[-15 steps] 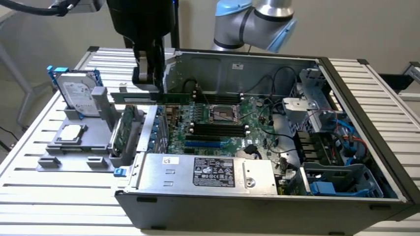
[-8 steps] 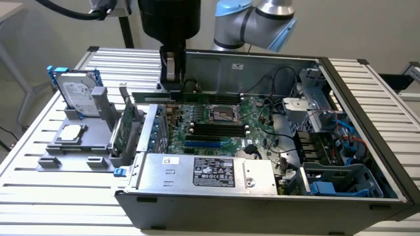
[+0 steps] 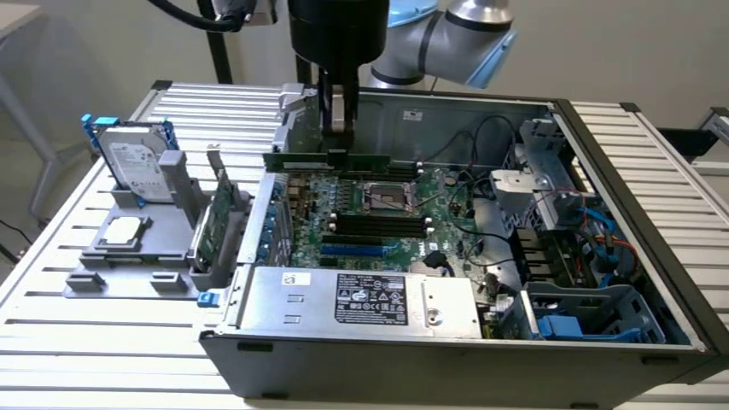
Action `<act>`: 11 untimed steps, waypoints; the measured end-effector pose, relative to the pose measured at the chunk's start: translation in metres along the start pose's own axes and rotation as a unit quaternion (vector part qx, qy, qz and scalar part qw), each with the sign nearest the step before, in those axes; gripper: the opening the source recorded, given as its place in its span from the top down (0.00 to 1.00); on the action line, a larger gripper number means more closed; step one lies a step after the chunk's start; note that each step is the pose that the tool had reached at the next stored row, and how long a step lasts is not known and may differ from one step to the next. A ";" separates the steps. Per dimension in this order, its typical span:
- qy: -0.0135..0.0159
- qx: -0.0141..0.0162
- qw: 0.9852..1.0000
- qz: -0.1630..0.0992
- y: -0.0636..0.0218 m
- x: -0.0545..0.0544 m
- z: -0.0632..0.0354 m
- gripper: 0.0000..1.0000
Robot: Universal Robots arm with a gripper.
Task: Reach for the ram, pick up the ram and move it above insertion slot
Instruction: 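Pick up the ram and move it above insertion slot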
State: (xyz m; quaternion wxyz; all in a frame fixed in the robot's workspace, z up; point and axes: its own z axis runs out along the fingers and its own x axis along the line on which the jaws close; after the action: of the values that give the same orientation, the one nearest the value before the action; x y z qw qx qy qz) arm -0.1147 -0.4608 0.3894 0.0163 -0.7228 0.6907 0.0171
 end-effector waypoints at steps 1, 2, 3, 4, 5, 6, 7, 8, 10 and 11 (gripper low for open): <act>0.000 0.000 1.000 0.000 -0.0036 -0.002 0.0005 0.87; 0.000 0.000 1.000 0.000 -0.0076 -0.004 0.0010 0.87; 0.000 0.000 1.000 0.000 -0.0112 -0.006 0.0015 0.87; 0.000 0.000 1.000 0.000 -0.0148 -0.008 0.0020 0.87; 0.000 0.000 1.000 0.000 -0.0185 -0.010 0.0025 0.87; 0.000 0.000 1.000 0.000 -0.0221 -0.012 0.0030 0.87; 0.000 0.000 1.000 0.000 -0.0255 -0.015 0.0036 0.87; 0.000 0.000 1.000 0.000 -0.0290 -0.017 0.0041 0.87; 0.000 0.000 1.000 0.000 -0.0351 -0.023 0.0052 0.87; 0.000 0.000 1.000 0.000 -0.0380 -0.025 0.0058 0.87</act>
State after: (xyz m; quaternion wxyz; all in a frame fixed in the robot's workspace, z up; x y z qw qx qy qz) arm -0.0778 -0.4335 0.3848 0.0163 -0.7228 0.6907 0.0171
